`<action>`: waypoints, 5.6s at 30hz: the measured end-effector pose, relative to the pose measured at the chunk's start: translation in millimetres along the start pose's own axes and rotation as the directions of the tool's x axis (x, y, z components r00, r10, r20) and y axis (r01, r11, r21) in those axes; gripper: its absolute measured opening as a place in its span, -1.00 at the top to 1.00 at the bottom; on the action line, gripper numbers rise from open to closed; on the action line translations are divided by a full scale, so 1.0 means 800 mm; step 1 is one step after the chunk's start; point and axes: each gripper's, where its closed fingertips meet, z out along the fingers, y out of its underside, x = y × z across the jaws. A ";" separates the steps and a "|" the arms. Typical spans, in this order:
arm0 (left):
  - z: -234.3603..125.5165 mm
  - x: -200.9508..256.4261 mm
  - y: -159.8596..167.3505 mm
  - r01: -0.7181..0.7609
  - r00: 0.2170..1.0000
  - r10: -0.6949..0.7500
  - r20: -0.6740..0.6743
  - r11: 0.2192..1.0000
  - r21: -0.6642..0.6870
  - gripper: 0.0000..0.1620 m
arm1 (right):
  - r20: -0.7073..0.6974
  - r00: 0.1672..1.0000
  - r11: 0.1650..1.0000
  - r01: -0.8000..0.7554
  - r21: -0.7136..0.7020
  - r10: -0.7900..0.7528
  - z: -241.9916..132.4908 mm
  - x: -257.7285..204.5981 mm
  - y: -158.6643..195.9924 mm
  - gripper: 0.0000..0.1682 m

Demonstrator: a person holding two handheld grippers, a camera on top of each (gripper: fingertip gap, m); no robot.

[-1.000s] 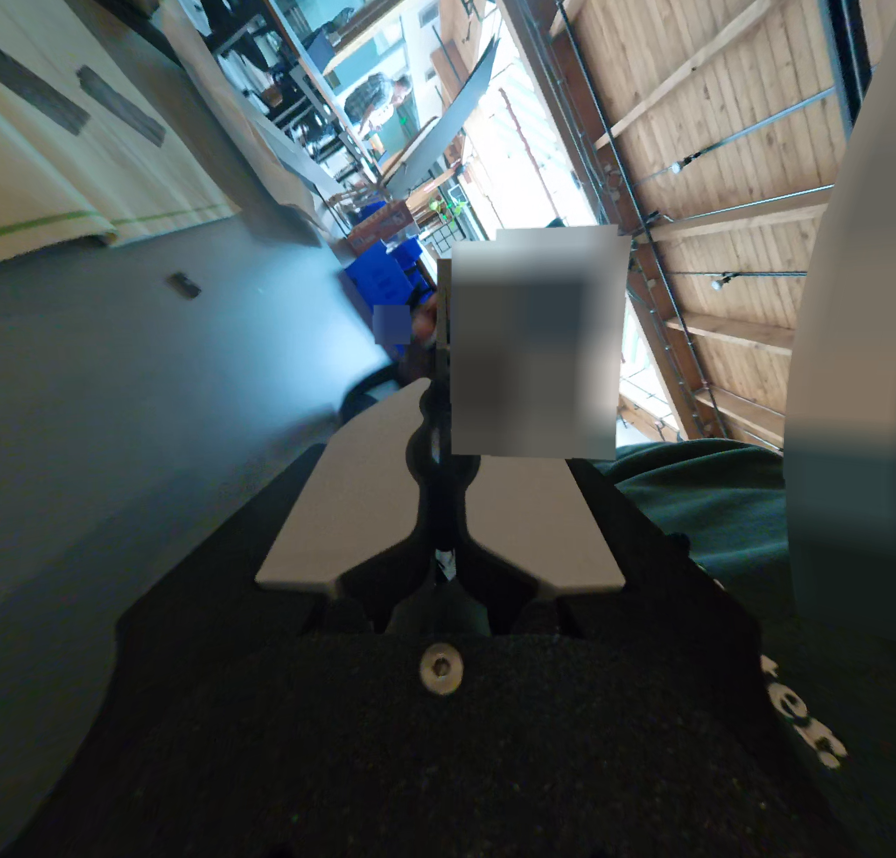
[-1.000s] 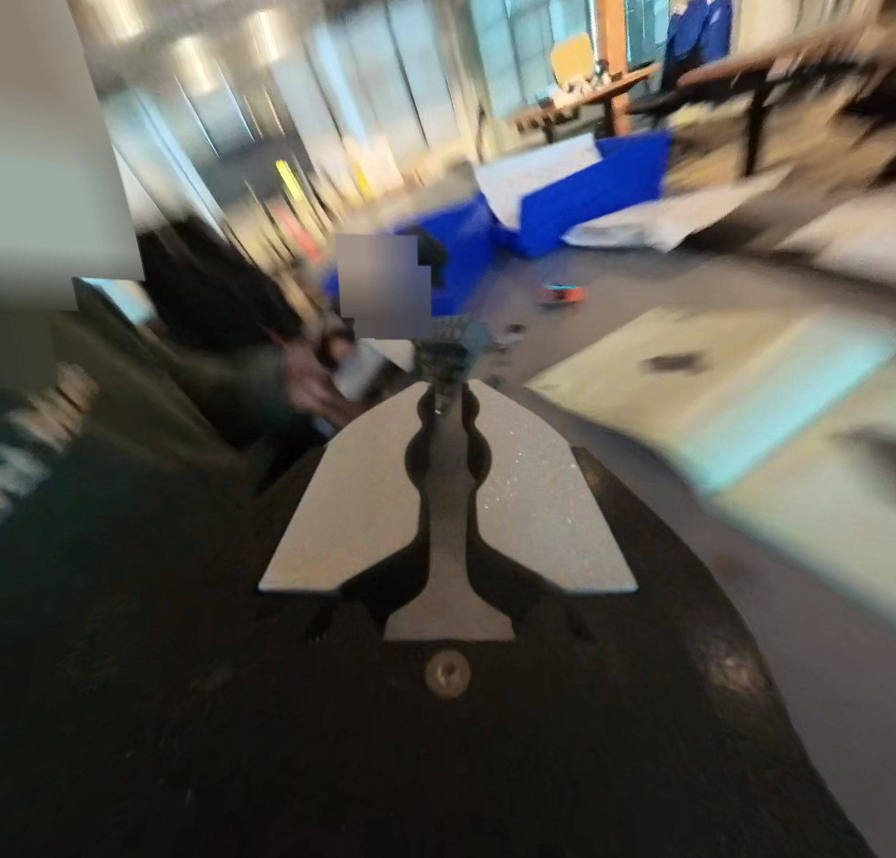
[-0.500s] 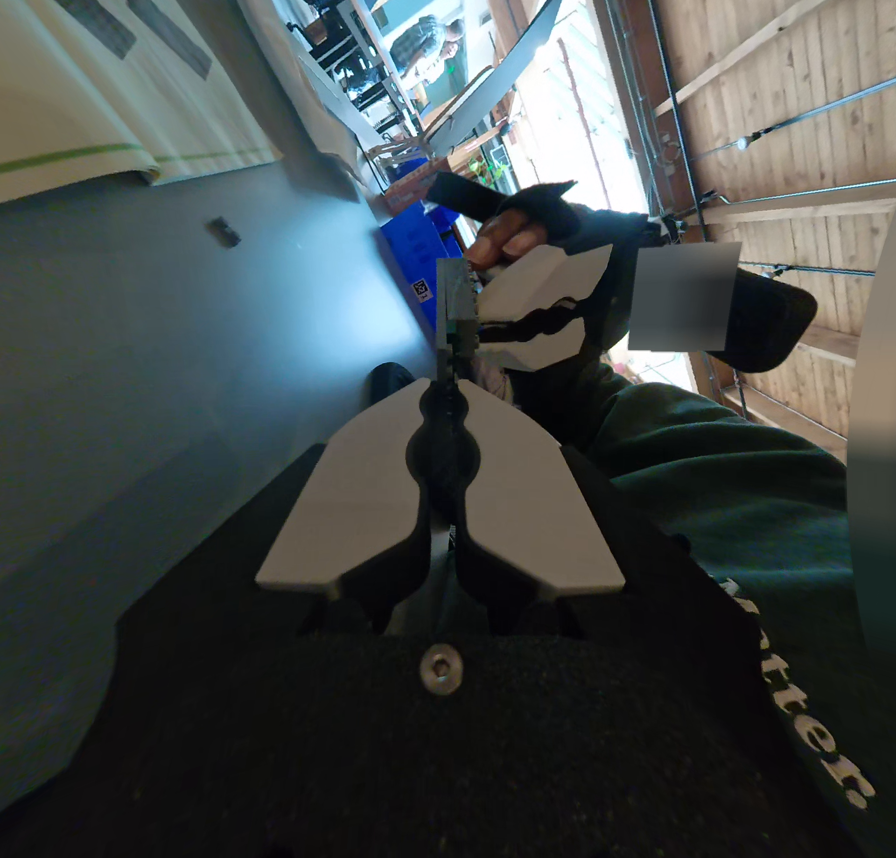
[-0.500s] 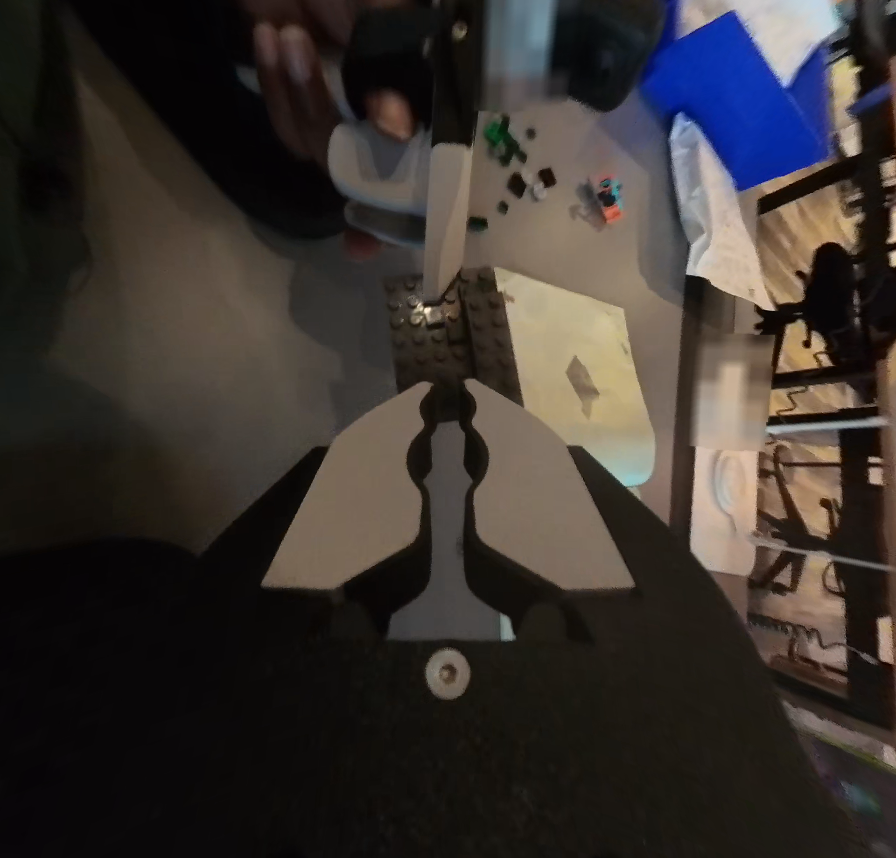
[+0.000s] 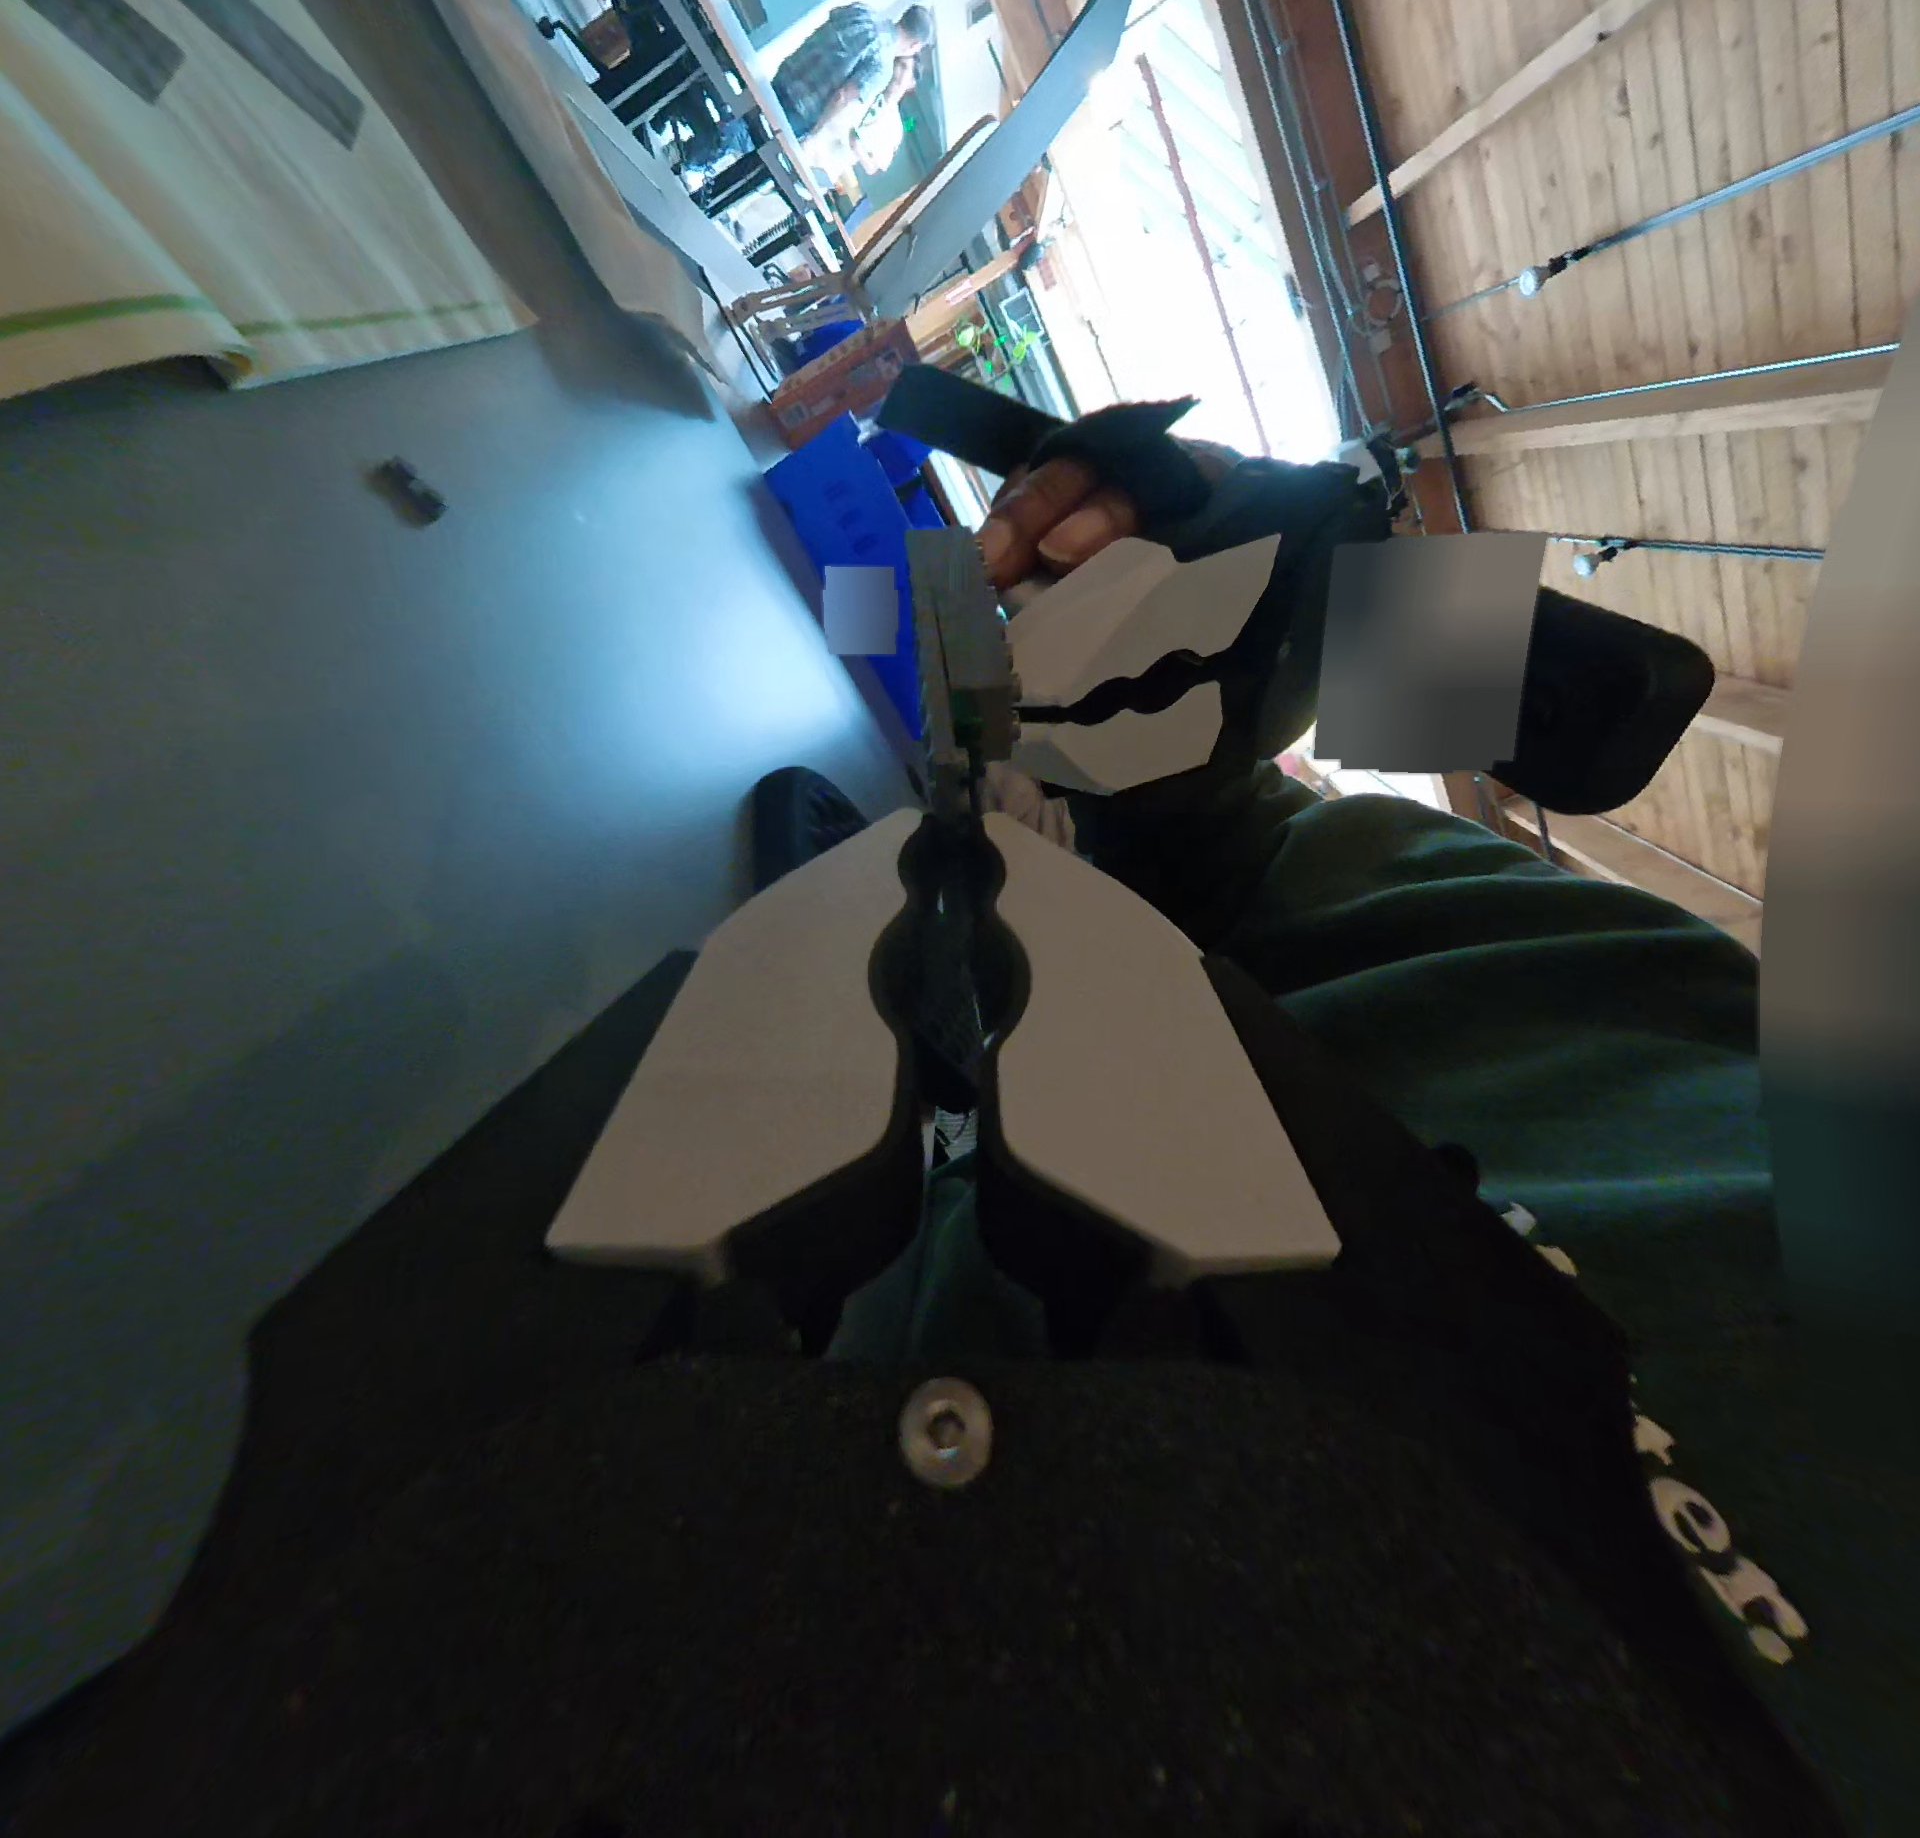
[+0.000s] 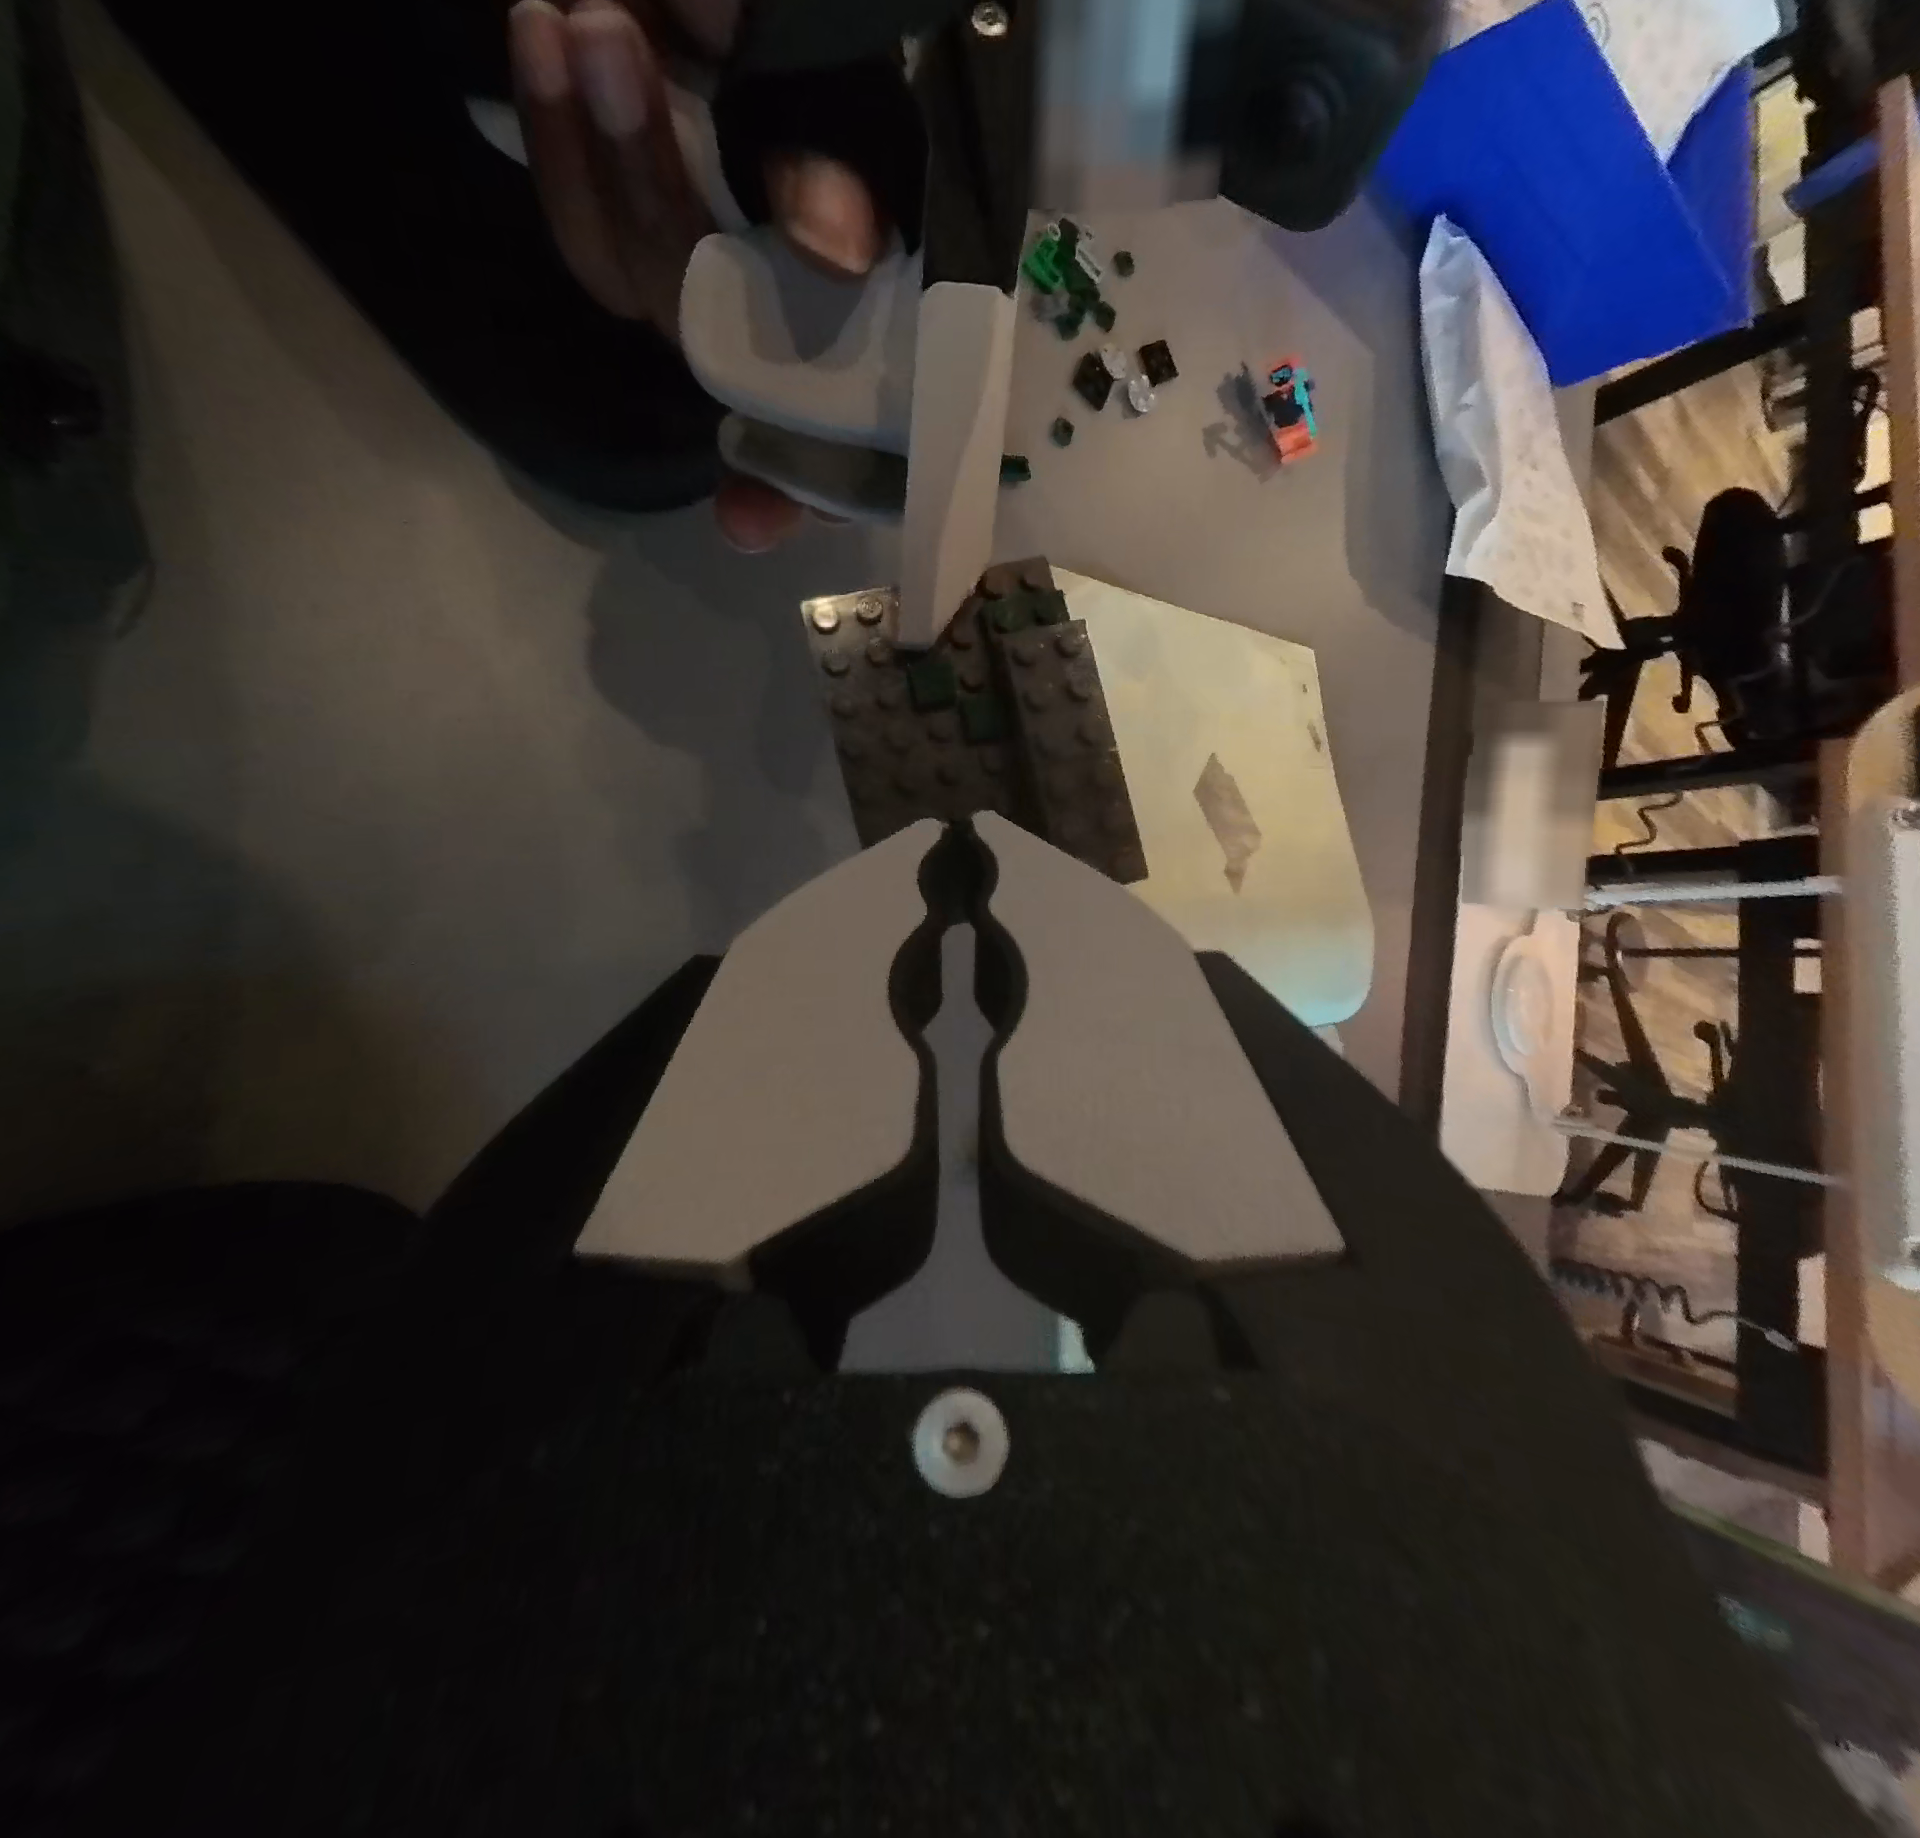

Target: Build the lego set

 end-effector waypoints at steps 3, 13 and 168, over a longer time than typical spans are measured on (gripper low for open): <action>0.000 0.001 -0.001 0.012 1.000 -0.012 -0.009 1.000 0.003 0.94 | 0.000 0.999 0.998 -0.053 0.046 0.053 -0.008 0.000 -0.007 0.91; 0.003 0.008 0.008 0.007 1.000 -0.009 -0.029 0.999 -0.046 0.94 | 0.242 0.927 0.910 -0.342 0.232 0.287 -0.018 0.007 -0.009 0.53; 0.015 0.056 -0.013 0.026 0.987 -0.020 -0.159 0.999 0.030 0.94 | -0.131 0.937 0.908 -0.270 0.321 0.325 -0.060 0.017 -0.027 0.62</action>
